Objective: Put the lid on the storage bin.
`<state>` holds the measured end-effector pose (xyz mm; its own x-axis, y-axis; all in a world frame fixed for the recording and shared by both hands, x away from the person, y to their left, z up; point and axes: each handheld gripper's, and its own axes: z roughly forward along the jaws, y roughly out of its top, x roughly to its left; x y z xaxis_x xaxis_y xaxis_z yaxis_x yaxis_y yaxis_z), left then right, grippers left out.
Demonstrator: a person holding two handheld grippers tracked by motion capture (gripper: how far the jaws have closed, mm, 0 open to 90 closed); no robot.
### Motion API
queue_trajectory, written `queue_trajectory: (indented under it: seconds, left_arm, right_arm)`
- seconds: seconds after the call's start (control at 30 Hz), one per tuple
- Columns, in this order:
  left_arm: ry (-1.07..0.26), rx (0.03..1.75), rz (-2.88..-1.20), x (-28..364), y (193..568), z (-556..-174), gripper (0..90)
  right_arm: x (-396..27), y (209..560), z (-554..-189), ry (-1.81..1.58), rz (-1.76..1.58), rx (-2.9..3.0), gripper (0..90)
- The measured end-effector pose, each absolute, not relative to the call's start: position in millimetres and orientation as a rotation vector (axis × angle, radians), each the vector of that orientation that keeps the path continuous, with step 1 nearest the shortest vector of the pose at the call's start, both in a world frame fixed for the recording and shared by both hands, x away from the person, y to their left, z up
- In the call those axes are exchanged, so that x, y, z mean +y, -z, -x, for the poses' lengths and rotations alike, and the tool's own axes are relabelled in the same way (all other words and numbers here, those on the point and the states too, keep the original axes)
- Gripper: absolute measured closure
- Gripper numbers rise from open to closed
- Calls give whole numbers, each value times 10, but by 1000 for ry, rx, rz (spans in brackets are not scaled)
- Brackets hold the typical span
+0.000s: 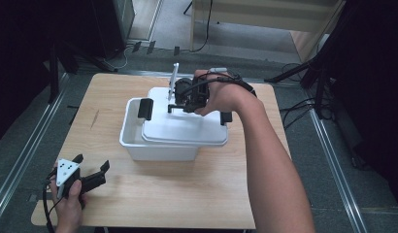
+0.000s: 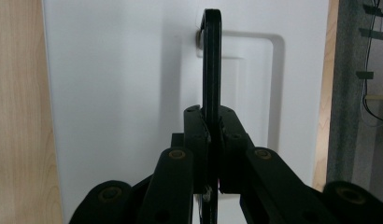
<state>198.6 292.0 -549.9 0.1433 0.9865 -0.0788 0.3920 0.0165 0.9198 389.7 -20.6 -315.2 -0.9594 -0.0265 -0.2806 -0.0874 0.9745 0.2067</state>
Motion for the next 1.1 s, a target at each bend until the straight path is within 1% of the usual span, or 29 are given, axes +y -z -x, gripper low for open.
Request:
queue_trajectory:
  seconds: [0.8, 1.1]
  left_arm:
    - [-826, 1391, -1520, 2937, 5499, -1985, 72]
    - [-826, 1393, -1512, 2937, 5499, -1986, 71]
  right_arm:
    - [325, 3282, -3961, -325, 134, 2882, 852]
    - [441, 3335, -3974, -309, 127, 2896, 852]
